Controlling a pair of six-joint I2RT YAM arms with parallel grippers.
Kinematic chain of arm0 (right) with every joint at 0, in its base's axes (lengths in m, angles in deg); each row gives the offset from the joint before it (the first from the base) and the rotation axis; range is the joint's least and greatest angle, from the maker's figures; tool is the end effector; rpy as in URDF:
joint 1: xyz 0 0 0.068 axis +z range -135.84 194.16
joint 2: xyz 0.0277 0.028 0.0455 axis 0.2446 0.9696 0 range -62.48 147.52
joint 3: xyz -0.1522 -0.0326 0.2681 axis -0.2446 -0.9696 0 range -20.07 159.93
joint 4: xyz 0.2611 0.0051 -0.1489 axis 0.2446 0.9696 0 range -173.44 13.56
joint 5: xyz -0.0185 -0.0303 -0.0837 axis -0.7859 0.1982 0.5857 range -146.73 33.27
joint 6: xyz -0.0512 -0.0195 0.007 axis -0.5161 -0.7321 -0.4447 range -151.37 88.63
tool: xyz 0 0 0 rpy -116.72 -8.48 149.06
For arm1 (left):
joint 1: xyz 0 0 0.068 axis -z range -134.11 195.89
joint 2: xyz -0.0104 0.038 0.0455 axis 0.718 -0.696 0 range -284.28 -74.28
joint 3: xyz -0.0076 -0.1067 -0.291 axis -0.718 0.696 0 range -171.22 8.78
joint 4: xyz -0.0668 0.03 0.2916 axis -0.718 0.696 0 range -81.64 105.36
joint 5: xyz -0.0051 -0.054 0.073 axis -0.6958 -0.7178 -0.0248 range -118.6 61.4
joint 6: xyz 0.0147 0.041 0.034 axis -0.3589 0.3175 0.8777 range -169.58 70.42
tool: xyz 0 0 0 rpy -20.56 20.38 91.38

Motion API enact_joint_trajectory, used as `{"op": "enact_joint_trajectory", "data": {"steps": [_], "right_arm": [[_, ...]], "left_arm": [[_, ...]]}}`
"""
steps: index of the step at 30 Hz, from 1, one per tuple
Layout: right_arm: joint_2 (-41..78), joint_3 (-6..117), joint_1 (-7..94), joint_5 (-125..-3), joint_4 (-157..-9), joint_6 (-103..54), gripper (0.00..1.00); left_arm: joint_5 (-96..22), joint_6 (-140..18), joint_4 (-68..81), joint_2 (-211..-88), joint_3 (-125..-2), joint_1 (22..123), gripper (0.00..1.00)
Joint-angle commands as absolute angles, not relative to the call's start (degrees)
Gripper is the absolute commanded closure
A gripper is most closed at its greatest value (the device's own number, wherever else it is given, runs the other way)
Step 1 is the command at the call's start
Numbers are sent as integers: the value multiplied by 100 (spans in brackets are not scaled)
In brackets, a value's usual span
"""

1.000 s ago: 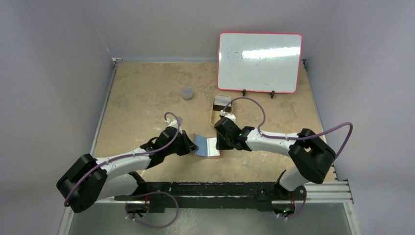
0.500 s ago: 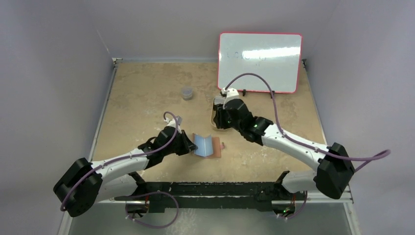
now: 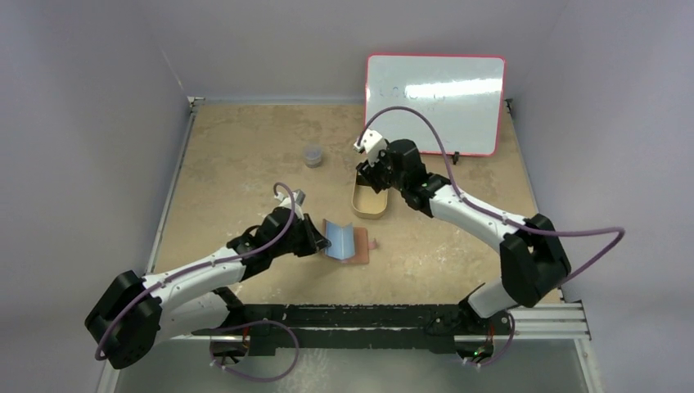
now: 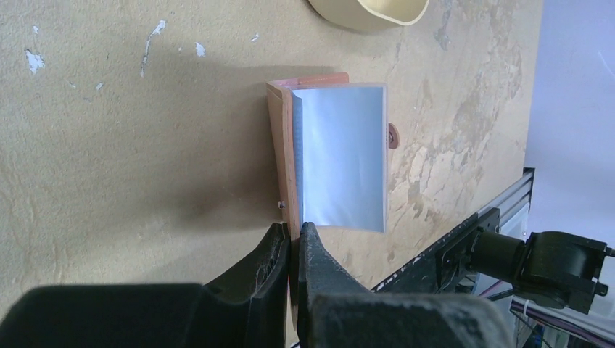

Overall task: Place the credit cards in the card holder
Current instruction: Pick up the credit card from the storage box.

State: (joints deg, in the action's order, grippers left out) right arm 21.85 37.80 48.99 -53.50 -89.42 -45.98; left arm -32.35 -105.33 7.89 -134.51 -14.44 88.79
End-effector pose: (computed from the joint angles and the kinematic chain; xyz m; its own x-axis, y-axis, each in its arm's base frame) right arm 0.3114 0.2141 0.3013 -0.1450 -0.4079 -0.9014 -0.5825 0.7717 -0.2555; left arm 0.1627 -0.1545 0.1850 -0.8387 -0.3465 -0.4201 0.0435 0.7263 -0.6860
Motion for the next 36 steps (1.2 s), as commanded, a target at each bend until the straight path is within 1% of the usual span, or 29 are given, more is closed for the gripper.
{"op": "enact_joint_trajectory", "data": {"steps": [1,3,9,14,16,18,24,36], "right_arm": [[2562,4135,4875,-5413,-9052,-5950,37],[2831,4213,4850,-5337,-9001,-6169,35],[3602,4422,4787,-5114,-9041,-6562,33],[3938,4528,4773,-5087,-9182,-6687,31],[4046,4566,4774,-5004,-9246,-6708,29],[4132,4572,4773,-4810,-9351,-6748,29],[4211,4545,4766,-4547,-9548,-6862,34],[3964,4627,4764,-4410,-9476,-6828,52]], "left_arm": [[-3297,-10346,724,-13339,-1746,8902,100],[-3323,-10361,704,-13357,-1737,8901,100],[-3395,-10447,583,-13354,-1610,8897,100],[-3417,-10517,517,-13203,-1482,8898,100],[-3388,-10522,506,-13184,-1447,8899,100],[-3383,-10533,481,-13198,-1423,8902,100],[-3438,-10609,313,-13228,-1344,8899,100],[-3440,-10633,262,-13228,-1296,8896,100]]}}
